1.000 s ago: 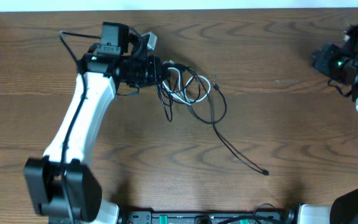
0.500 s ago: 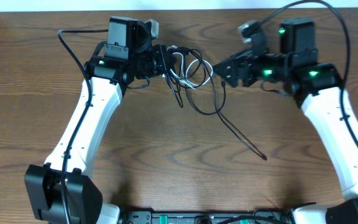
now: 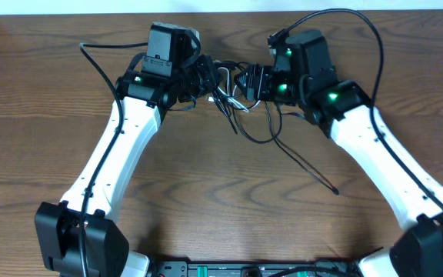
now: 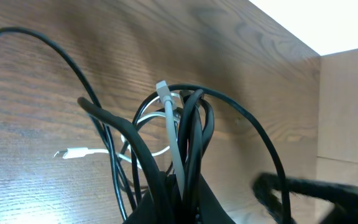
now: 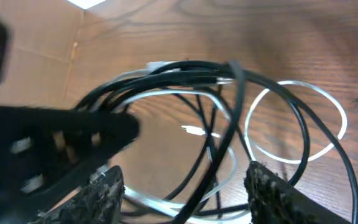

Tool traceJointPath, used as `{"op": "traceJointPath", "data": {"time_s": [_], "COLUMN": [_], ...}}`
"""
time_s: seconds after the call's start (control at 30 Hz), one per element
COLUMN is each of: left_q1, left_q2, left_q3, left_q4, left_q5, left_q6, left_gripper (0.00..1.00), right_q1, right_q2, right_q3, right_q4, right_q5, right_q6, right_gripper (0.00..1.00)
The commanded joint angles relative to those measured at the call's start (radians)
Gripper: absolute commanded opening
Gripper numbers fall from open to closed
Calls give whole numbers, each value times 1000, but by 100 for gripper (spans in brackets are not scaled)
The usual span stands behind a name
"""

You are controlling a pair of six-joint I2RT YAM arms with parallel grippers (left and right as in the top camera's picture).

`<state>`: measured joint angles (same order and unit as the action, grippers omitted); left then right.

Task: Untangle cables

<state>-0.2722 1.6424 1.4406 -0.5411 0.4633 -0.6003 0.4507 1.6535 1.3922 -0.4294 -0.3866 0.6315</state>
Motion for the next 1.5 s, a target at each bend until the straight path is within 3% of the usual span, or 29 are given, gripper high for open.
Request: {"op": "traceJointPath", "data": {"time_s": [0.0, 0.1, 0.2, 0.37, 0.5, 0.7, 0.87, 1.0, 1.2, 1.3, 1.47], "left_q1": [0, 0, -4, -3, -3, -3, -3, -3, 43, 117, 259], "left_q2": [5, 5, 5, 5, 5, 5, 5, 5, 3, 1, 0], "left_q3": [-9, -10, -10, -10, -10, -10, -10, -10, -10, -5, -4], "left_q4": [8, 6, -21, -143, -216, -229, -232, -253, -270, -278, -287], "left_q5": [-12, -11, -8, -26, -148, -251, -282, -483, -752, -708, -621], "left_q6": [-7, -8, -6, 124, 133, 136, 137, 136, 135, 90, 113], "left_gripper": [7, 8, 8, 8, 11, 12, 12, 11, 11, 11, 7], "right_q1": [8, 8, -2, -75, -175, -214, -215, -256, -439, -551, -724], "right_q2": [42, 75, 99, 87, 84, 84, 84, 84, 84, 84, 84], "right_q3": [5, 5, 5, 5, 5, 5, 5, 5, 5, 5, 5], "right_q4": [6, 12, 11, -98, -245, -447, -517, -585, -571, -543, -489], "right_q5": [6, 6, 16, 151, 306, 631, 830, 1049, 962, 846, 611], "right_q6": [64, 64, 22, -76, -148, -147, -127, -53, -49, -76, -155], "right_gripper": [40, 30, 2, 1, 1, 1, 1, 1, 1, 1, 1]}}
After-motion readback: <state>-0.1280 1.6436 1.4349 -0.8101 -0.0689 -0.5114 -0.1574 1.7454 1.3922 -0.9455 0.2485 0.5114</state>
